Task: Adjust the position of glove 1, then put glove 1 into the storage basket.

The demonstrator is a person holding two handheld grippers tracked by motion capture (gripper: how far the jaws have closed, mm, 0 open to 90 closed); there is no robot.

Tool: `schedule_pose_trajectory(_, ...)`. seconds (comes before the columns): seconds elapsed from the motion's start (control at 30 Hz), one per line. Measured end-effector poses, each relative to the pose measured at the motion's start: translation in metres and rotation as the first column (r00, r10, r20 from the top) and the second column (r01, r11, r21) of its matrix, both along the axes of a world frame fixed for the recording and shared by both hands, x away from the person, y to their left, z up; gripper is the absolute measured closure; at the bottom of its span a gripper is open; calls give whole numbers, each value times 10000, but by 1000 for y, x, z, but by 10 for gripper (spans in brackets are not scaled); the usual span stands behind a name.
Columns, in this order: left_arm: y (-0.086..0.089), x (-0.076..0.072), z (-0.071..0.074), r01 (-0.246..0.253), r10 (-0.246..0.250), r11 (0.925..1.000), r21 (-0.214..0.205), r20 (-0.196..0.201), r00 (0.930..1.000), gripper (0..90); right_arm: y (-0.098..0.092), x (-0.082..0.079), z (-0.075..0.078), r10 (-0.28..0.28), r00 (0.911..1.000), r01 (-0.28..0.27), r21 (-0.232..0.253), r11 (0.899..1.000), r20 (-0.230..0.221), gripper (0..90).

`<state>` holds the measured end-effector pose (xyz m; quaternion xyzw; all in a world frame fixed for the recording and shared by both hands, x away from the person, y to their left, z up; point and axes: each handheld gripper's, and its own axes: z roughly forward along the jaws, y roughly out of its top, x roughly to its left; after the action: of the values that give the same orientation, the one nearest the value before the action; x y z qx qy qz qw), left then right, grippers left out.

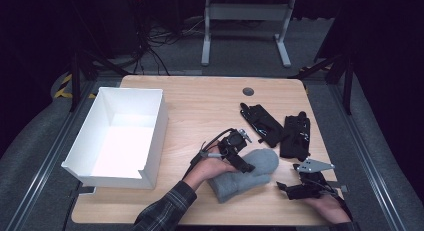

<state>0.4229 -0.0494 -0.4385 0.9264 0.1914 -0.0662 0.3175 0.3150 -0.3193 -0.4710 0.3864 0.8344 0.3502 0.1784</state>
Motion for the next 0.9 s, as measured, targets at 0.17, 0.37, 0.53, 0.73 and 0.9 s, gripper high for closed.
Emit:
schedule_pose_trajectory(0.17, 2, 1, -9, -104, 100, 9999, -104, -408, 9991, 116, 0, 0, 0, 1, 10000, -1, -2, 10000, 2, 69)
schedule_pose_trajectory(0.37, 5, 1, -13, 22, -46, 9993, -361, -652, 9979, 159, 0, 0, 0, 2, 10000, -2, -2, 10000, 3, 69)
schedule_pose_trajectory(0.53, 5, 0, -13, 395, -438, 9979, -517, -845, 9955, 271, 0, 0, 0, 3, 10000, -3, -1, 10000, 2, 70)
schedule_pose_trajectory(0.73, 6, 2, -15, 709, -816, 9942, -805, -1392, 9869, 471, 0, 0, 0, 1, 10000, -1, -1, 10000, 1, 69)
schedule_pose_trajectory(0.9, 7, 4, -15, 874, -1035, 9913, -980, -1733, 9794, 591, 0, 0, 0, 5, 10000, -5, -3, 10000, 3, 69)
